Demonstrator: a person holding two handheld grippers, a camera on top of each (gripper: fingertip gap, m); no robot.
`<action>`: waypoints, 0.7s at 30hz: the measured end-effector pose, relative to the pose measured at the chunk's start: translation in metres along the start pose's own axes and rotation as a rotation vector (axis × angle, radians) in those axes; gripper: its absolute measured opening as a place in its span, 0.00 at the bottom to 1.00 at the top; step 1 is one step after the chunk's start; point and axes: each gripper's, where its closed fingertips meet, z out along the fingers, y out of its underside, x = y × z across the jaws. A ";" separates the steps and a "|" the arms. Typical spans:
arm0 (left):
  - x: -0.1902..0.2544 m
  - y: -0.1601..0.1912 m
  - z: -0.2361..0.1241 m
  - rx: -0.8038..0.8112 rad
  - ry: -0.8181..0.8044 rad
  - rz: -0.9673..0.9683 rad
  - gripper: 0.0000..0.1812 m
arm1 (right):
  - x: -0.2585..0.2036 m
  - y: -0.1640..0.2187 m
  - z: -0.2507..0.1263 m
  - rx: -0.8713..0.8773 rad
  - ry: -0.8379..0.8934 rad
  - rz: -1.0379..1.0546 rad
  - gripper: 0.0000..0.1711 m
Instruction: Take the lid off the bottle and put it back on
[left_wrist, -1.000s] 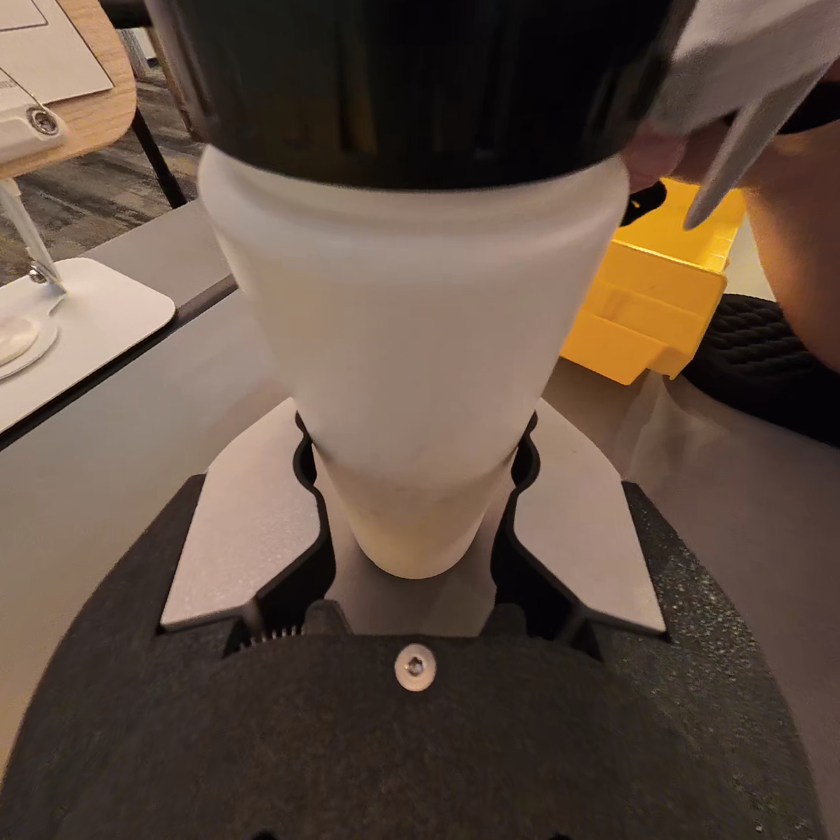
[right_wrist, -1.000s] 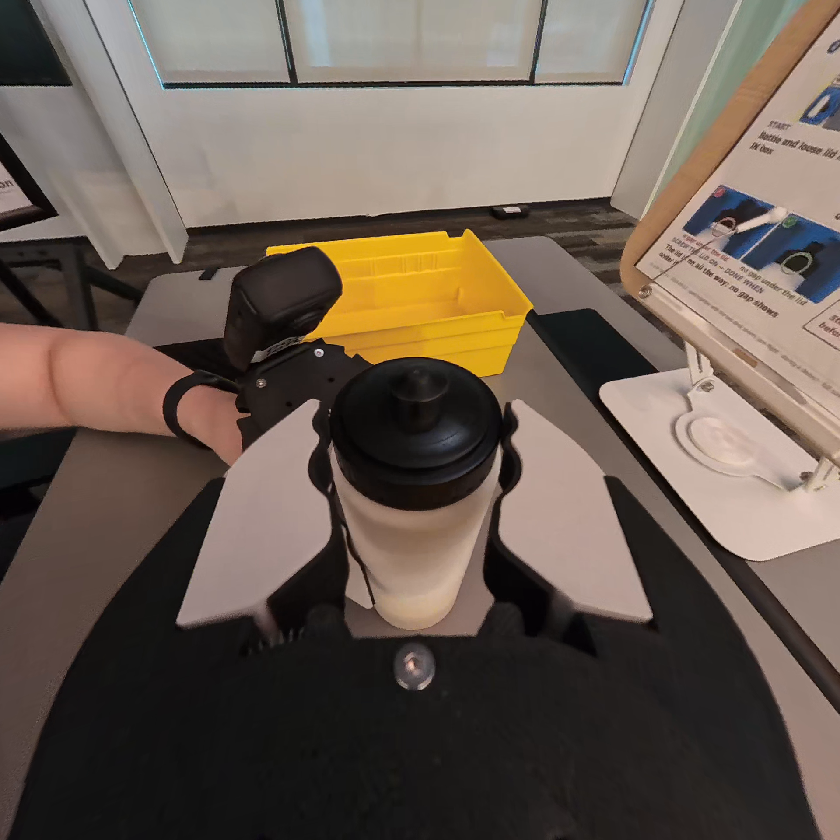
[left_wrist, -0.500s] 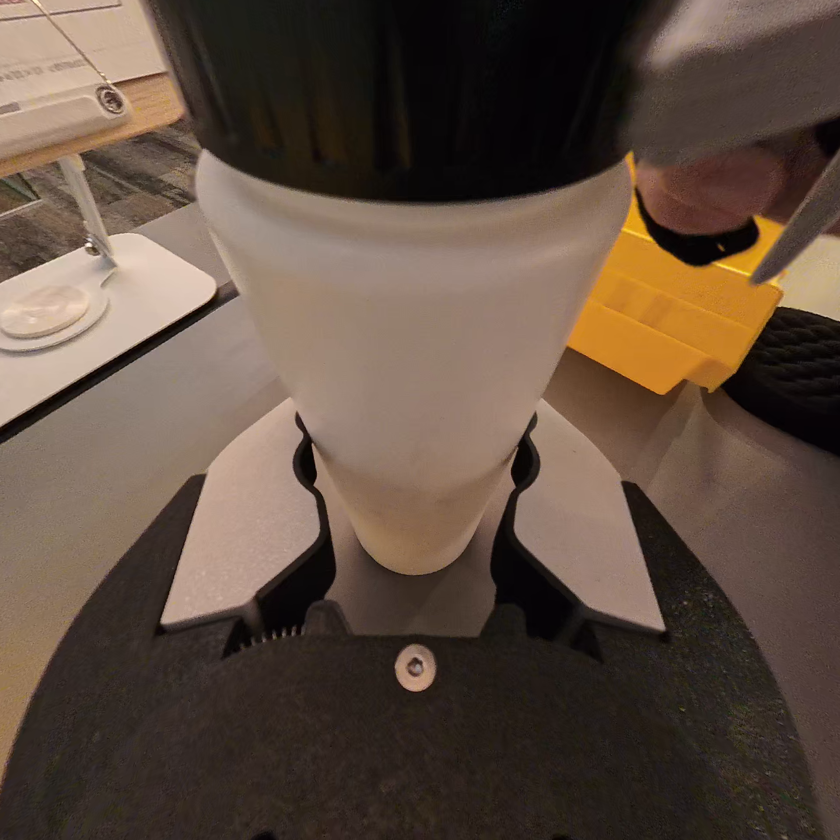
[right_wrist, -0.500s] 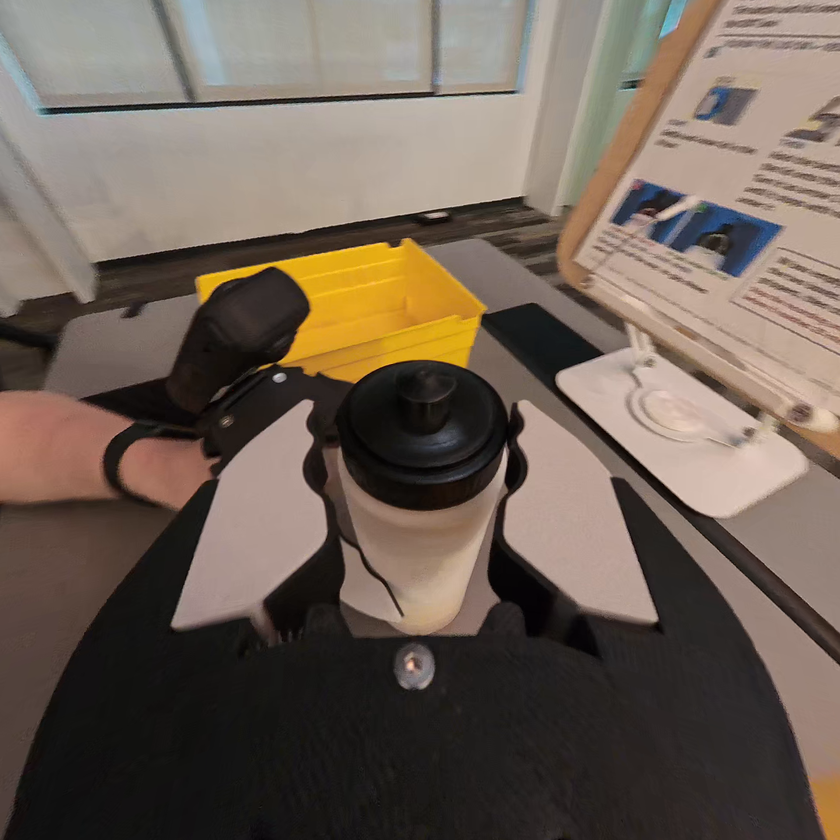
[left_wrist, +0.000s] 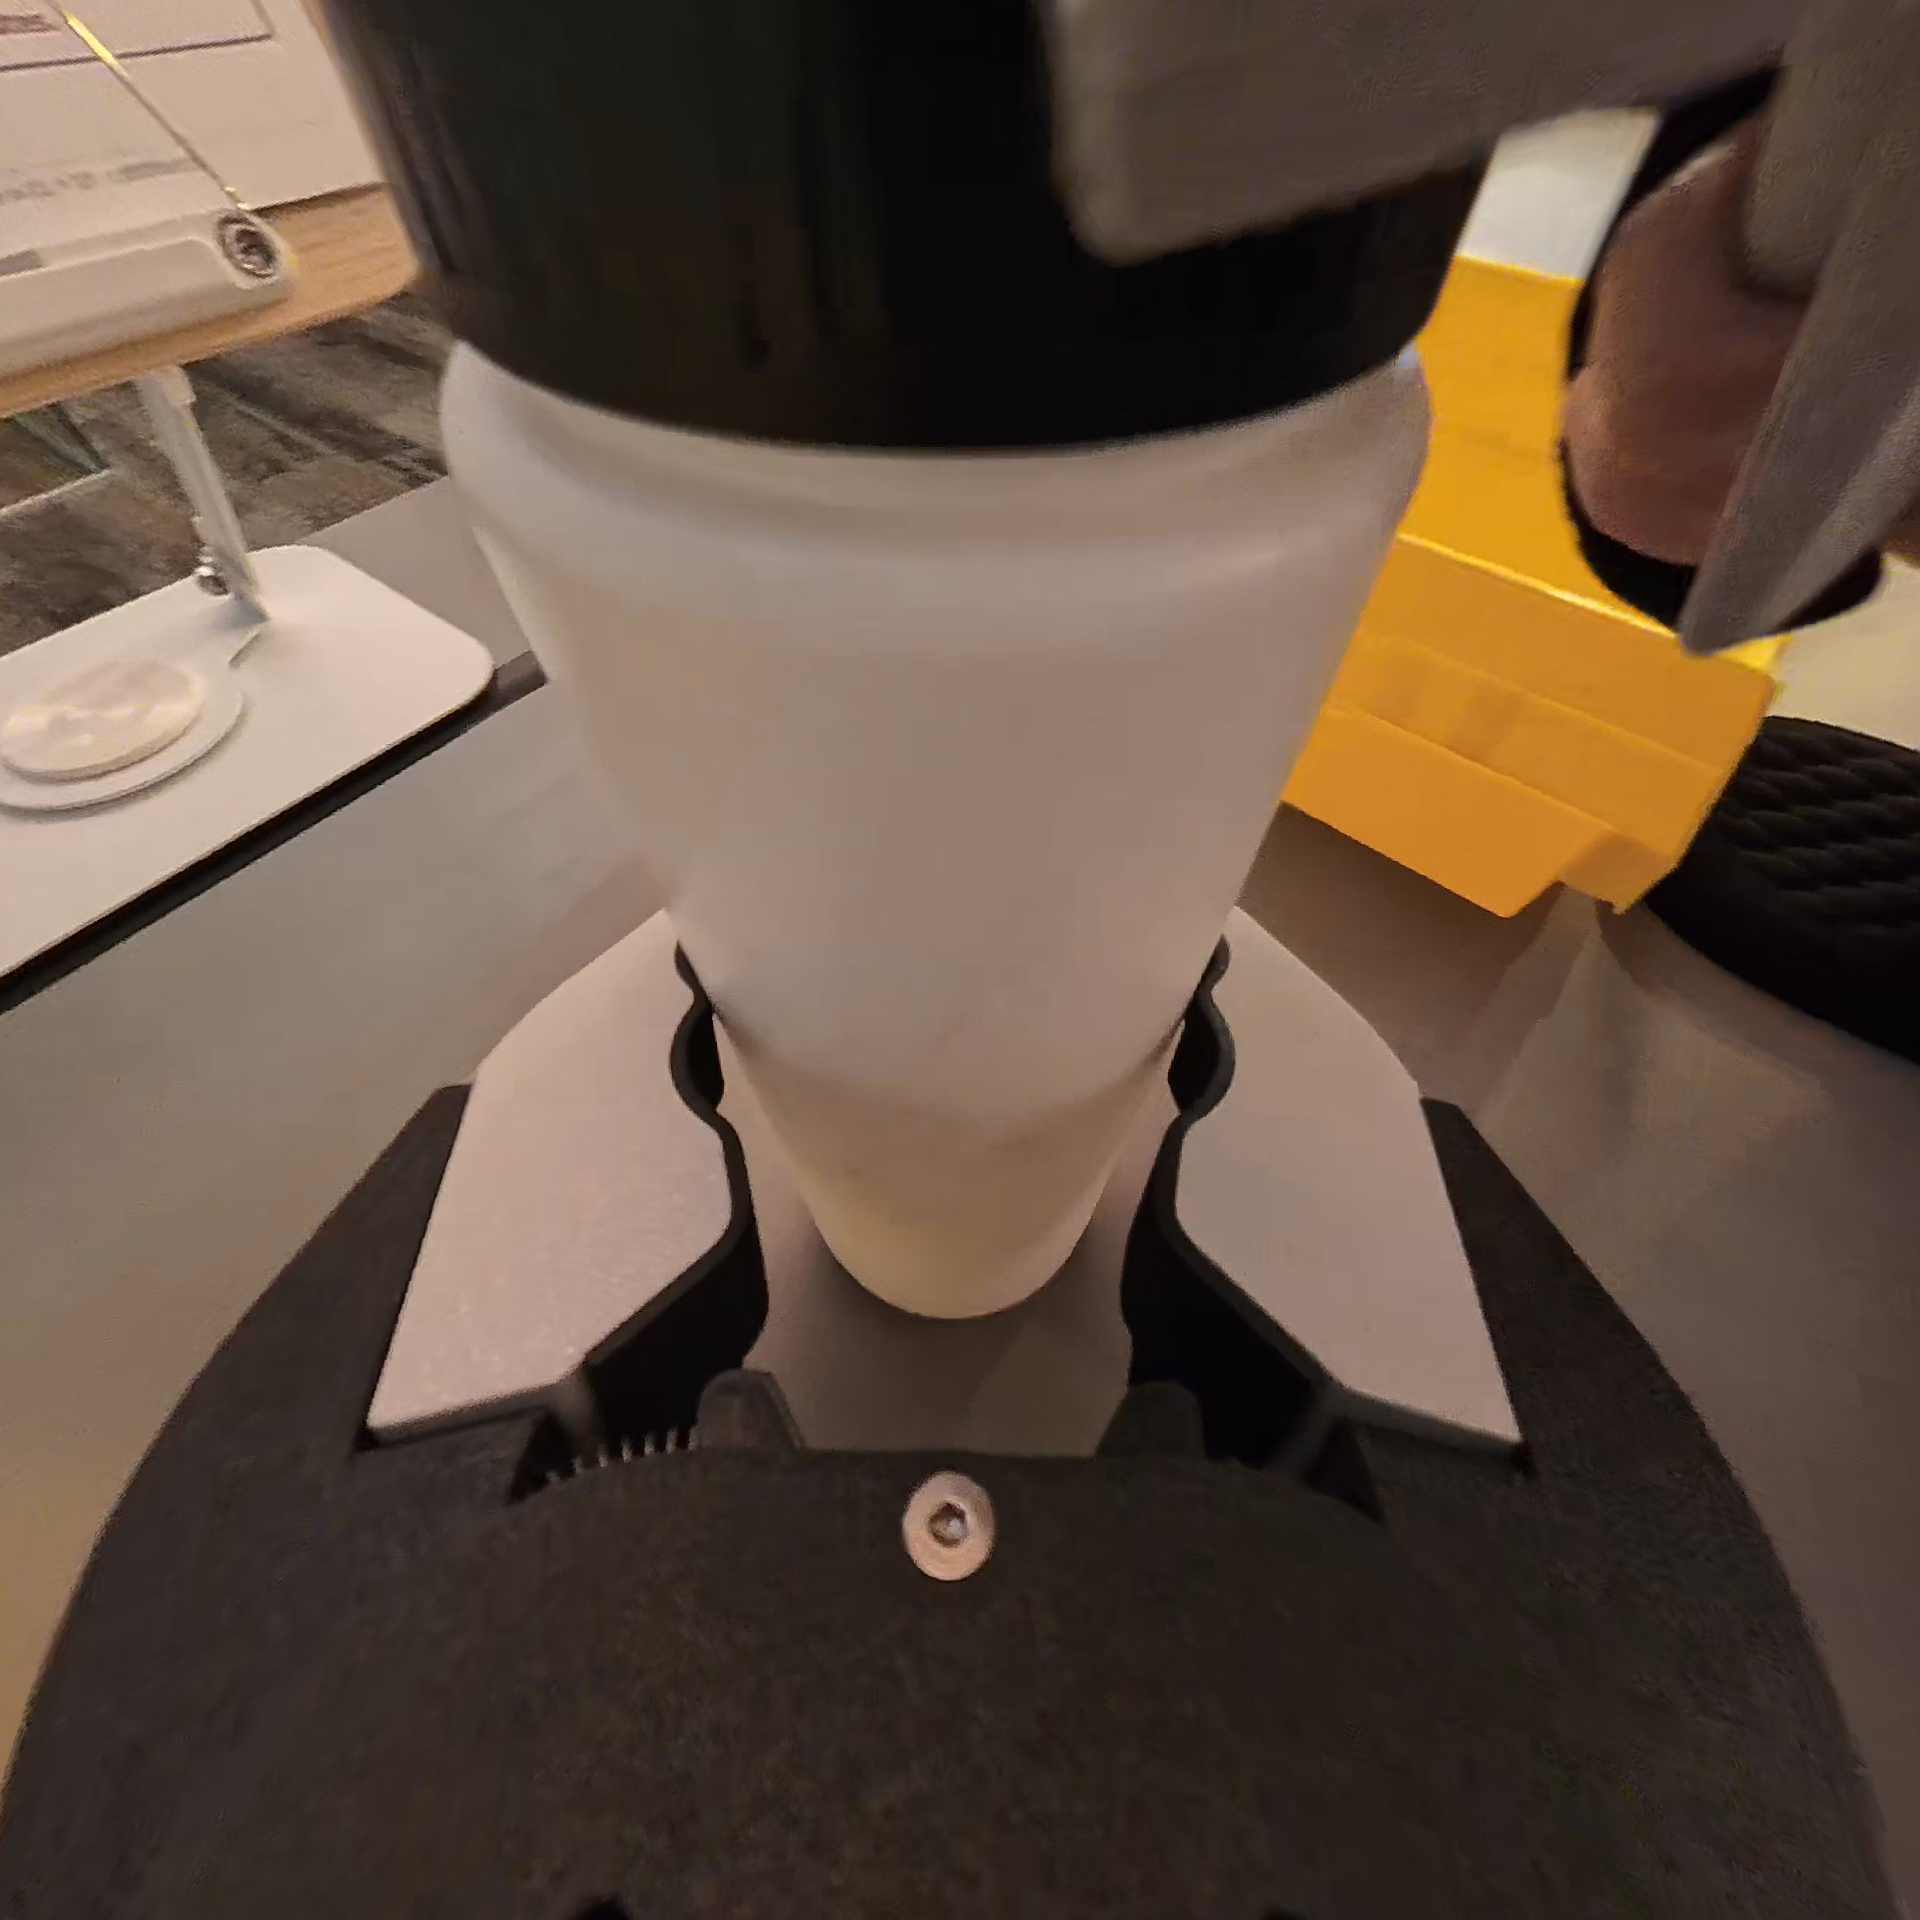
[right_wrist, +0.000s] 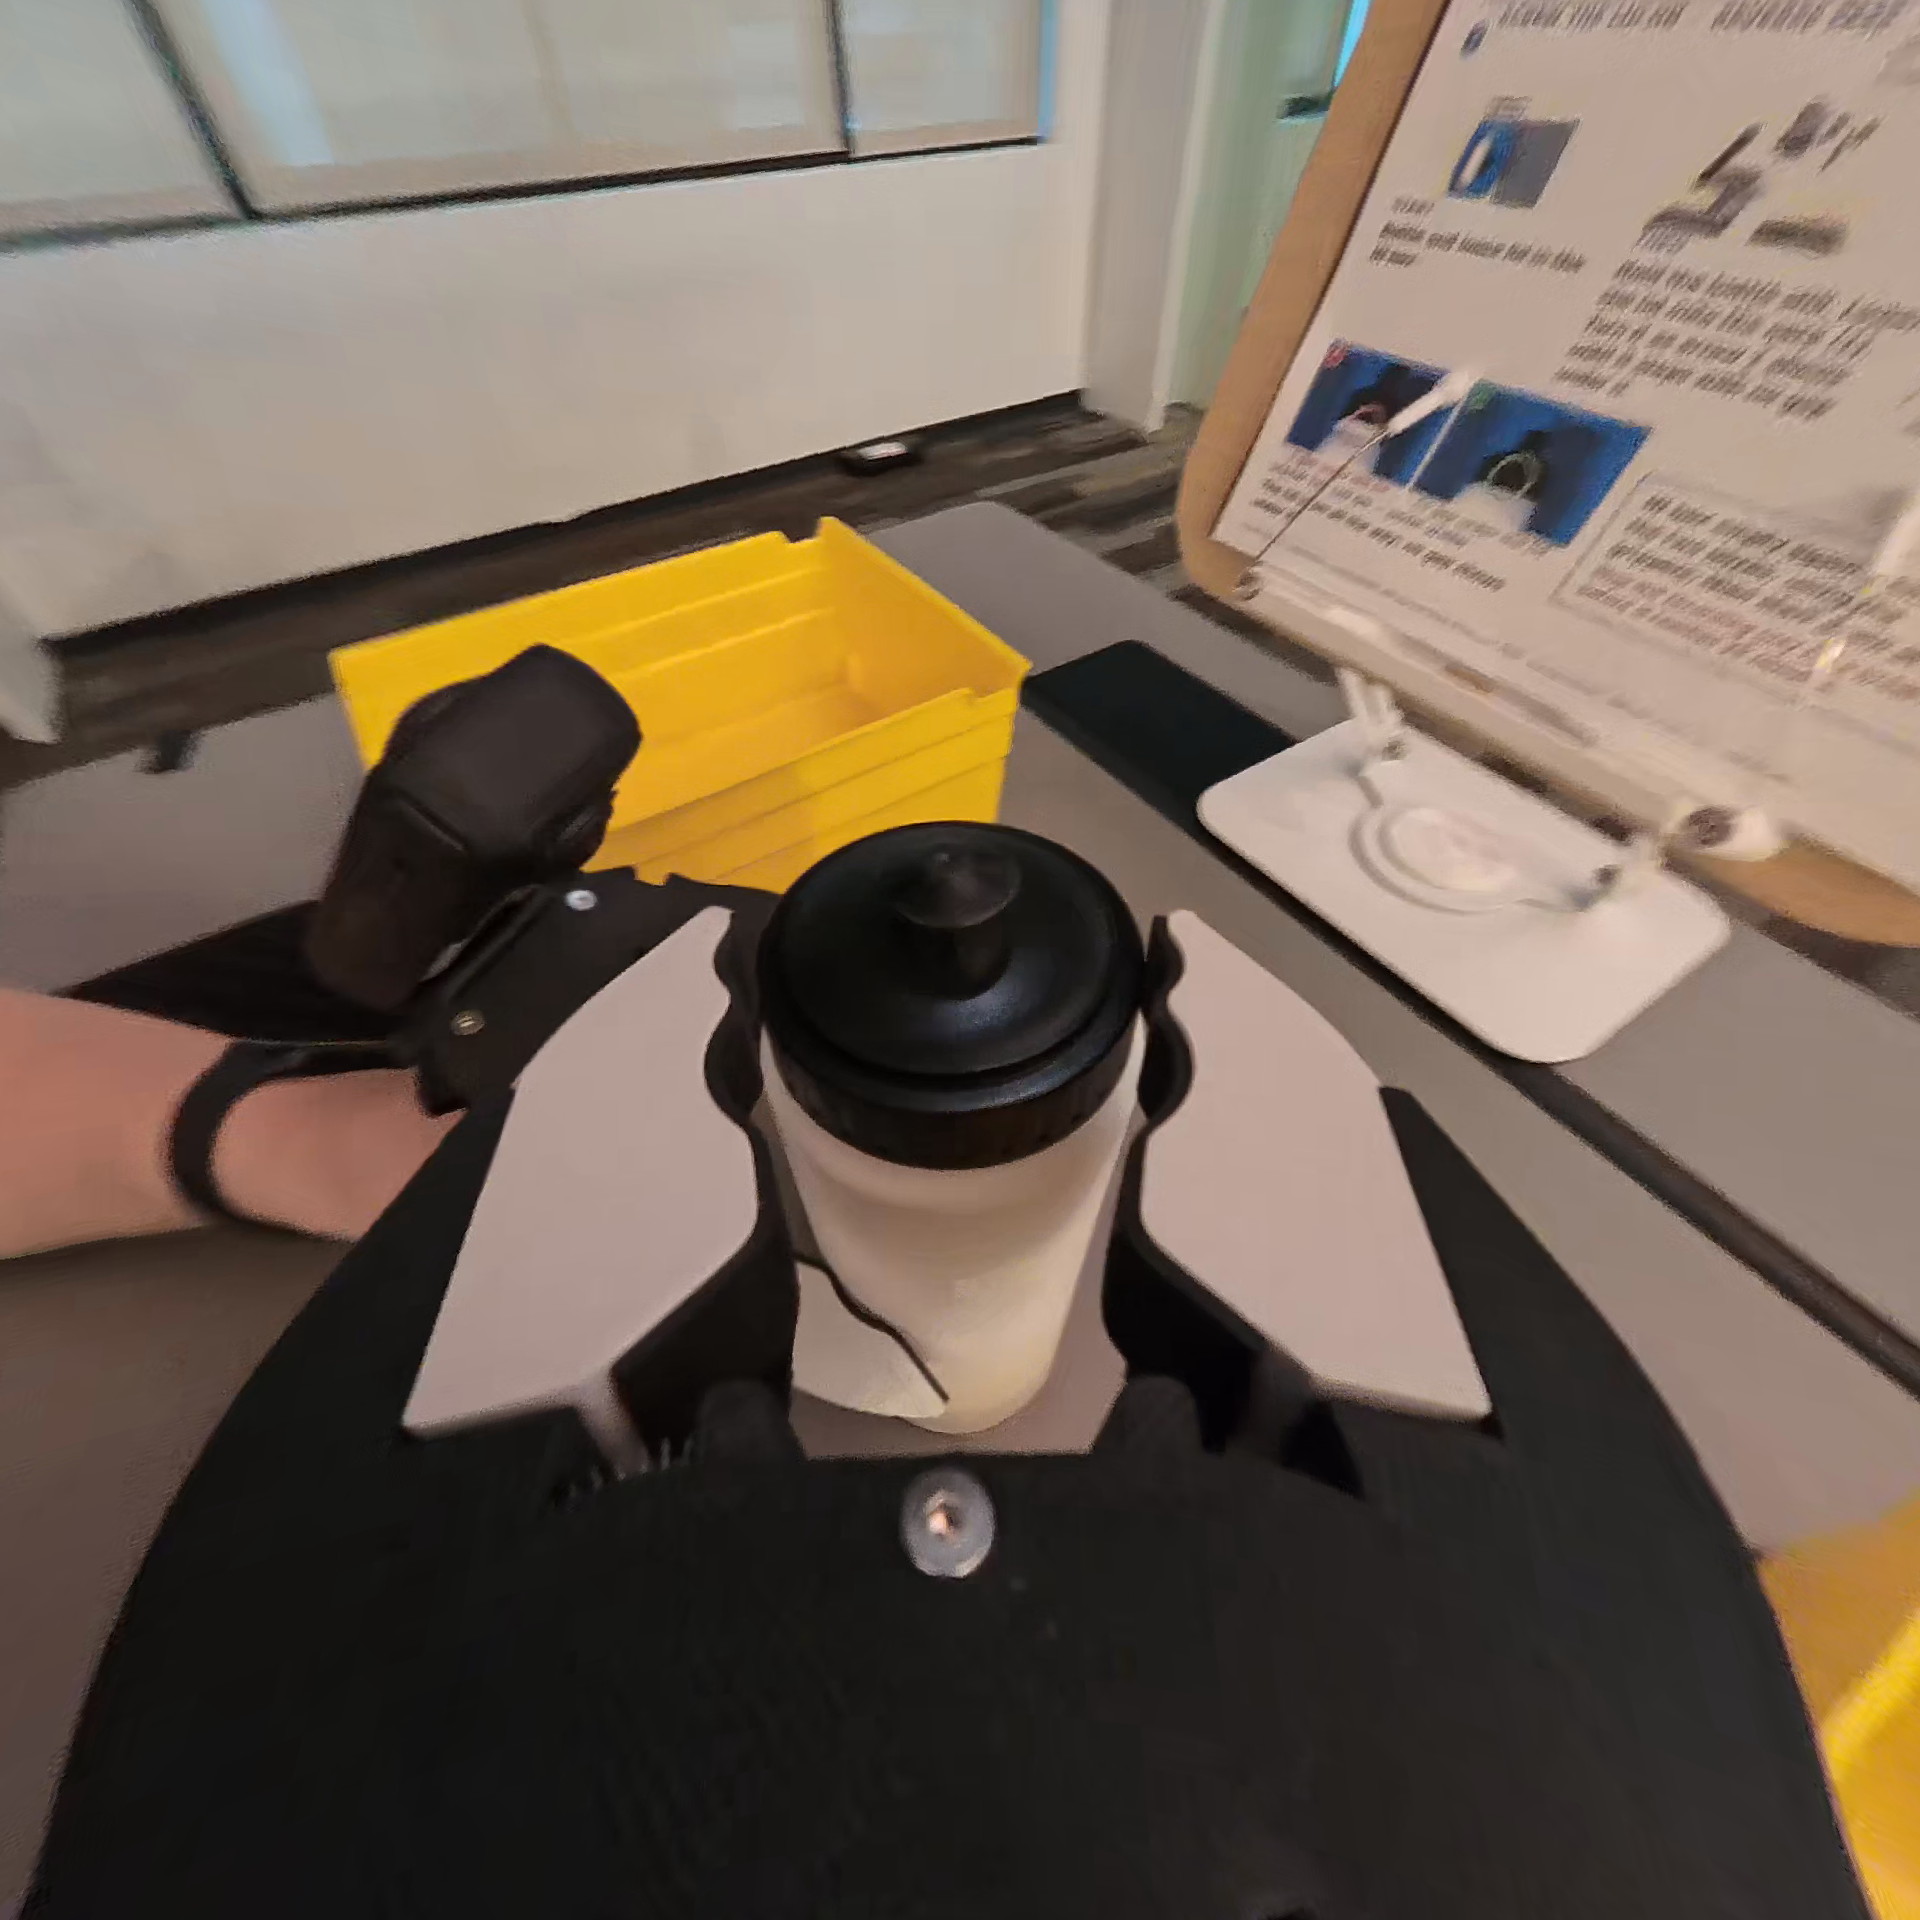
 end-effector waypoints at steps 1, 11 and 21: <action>-0.002 0.001 -0.001 -0.007 -0.023 0.010 0.48 | -0.002 -0.001 0.001 0.007 0.039 -0.042 0.42; 0.008 0.000 0.001 -0.002 0.110 0.035 0.48 | -0.011 0.002 -0.011 -0.026 -0.320 -0.053 0.48; -0.007 0.002 -0.002 -0.037 -0.022 -0.034 0.48 | 0.001 0.003 0.002 -0.007 -0.061 0.016 0.42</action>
